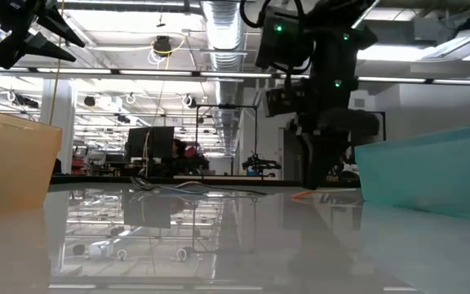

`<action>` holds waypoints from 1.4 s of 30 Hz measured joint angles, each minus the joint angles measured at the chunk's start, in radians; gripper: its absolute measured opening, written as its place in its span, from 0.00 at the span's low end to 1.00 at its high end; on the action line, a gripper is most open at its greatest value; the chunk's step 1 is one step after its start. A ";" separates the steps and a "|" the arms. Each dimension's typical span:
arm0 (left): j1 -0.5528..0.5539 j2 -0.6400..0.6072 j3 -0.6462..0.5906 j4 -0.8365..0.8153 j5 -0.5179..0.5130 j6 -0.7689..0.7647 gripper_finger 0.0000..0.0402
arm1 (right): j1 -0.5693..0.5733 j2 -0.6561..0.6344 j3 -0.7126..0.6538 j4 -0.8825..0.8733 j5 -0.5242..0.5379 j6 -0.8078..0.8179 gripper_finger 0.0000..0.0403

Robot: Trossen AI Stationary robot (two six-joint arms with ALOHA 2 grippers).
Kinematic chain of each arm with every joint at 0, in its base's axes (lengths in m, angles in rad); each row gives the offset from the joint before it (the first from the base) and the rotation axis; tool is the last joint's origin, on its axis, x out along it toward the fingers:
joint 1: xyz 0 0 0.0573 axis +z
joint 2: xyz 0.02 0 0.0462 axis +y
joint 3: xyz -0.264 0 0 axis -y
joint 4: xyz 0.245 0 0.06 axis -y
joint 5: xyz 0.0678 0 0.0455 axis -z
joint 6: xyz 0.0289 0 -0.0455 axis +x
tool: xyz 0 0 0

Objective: Sort silverware by color (type)
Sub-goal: Adjust the orange spoon on the table, then put the blue spoon into the orange bin

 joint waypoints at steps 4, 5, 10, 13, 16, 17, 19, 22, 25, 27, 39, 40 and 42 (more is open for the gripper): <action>0.000 0.000 0.000 0.000 0.000 -0.020 0.38 | -0.010 0.000 0.000 0.040 0.000 -0.015 0.23; 0.000 0.000 0.000 0.000 0.000 -0.021 0.38 | -0.014 0.000 0.000 0.042 0.000 -0.024 0.23; 0.000 0.000 0.000 0.001 0.000 -0.030 0.38 | -0.021 0.004 0.000 0.038 0.000 -0.030 0.23; 0.000 0.000 0.000 0.001 0.000 -0.037 0.38 | -0.027 0.006 0.000 0.038 0.000 -0.028 0.23; 0.000 0.000 0.000 0.001 0.000 -0.049 0.38 | -0.027 0.022 0.002 0.059 0.003 -0.029 0.23; 0.000 0.000 0.000 0.001 0.000 -0.049 0.38 | -0.027 0.027 0.002 0.061 0.003 -0.028 0.23; 0.000 0.000 0.000 0.001 0.000 -0.049 0.38 | -0.032 0.026 0.002 0.055 0.003 -0.026 0.23; 0.000 0.000 0.000 0.001 -0.001 -0.049 0.38 | -0.033 0.054 0.007 0.099 0.012 -0.025 0.23; 0.000 0.000 0.000 0.001 -0.001 -0.049 0.38 | -0.040 0.064 0.006 0.140 0.013 -0.020 0.23; 0.000 0.000 0.000 0.001 -0.002 -0.049 0.38 | -0.040 0.067 0.006 0.185 0.014 -0.027 0.23; 0.000 0.000 0.000 0.001 -0.011 -0.049 0.38 | -0.078 0.076 0.029 0.584 0.002 -0.014 0.23; 0.000 0.000 0.000 0.001 -0.012 -0.049 0.38 | -0.078 0.076 0.044 0.600 0.002 -0.014 0.23; 0.000 0.000 0.000 0.001 -0.014 -0.049 0.38 | -0.078 0.073 0.066 0.642 0.002 0.006 0.23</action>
